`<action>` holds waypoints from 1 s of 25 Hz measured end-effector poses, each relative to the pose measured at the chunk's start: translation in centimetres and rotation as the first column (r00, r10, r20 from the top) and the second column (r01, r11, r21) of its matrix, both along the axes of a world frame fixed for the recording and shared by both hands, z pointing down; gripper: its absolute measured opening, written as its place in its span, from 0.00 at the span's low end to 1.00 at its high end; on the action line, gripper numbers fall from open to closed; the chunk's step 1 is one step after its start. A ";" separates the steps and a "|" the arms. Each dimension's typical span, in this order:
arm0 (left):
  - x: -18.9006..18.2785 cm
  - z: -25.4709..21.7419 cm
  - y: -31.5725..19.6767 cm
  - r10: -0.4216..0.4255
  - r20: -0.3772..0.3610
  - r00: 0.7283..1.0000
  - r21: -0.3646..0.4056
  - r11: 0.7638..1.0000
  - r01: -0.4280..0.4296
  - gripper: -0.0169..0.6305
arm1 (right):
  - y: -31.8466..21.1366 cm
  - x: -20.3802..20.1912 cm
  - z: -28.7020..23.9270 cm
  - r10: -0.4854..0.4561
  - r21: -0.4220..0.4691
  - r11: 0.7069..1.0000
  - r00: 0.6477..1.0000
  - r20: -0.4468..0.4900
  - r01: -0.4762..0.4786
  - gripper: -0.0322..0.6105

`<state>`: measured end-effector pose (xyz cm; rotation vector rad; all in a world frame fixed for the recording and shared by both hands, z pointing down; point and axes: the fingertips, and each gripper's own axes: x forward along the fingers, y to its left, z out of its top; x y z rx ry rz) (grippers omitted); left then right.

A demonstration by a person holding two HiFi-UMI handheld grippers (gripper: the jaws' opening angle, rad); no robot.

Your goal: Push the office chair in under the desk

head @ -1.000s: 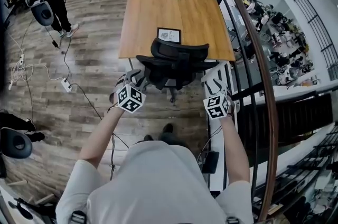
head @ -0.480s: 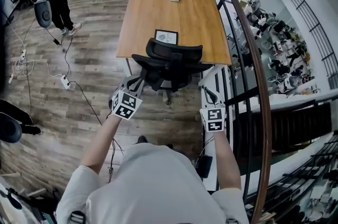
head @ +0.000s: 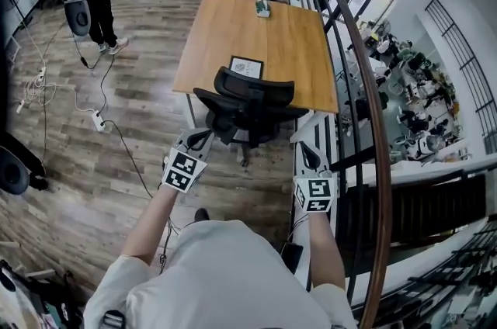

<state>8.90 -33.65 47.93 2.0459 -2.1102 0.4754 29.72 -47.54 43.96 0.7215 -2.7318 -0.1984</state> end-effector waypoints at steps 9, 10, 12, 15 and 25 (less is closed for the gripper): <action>0.1 -1.1 -0.3 -0.029 -0.031 0.999 0.029 0.999 0.030 0.02 | -0.7 0.7 -1.1 0.001 -0.004 1.000 1.000 0.027 -0.001 0.05; 0.1 -1.1 -0.3 -0.028 -0.030 0.999 0.031 0.999 0.029 0.02 | -0.8 0.8 -1.0 0.003 -0.003 1.000 1.000 0.029 -0.003 0.05; 0.1 -1.2 -0.4 -0.026 -0.028 0.999 0.034 0.999 0.027 0.02 | -0.9 0.9 -0.9 0.006 -0.001 1.000 1.000 0.030 -0.006 0.05; 0.3 -1.5 -0.6 -0.021 -0.035 0.999 0.038 0.999 0.023 0.02 | -0.9 1.1 -1.0 0.010 -0.003 1.000 1.000 0.027 -0.010 0.05; 0.7 -2.0 -0.9 -0.011 -0.040 0.999 0.044 0.999 0.013 0.02 | -0.9 1.4 -1.7 0.014 0.005 1.000 0.999 0.033 -0.014 0.05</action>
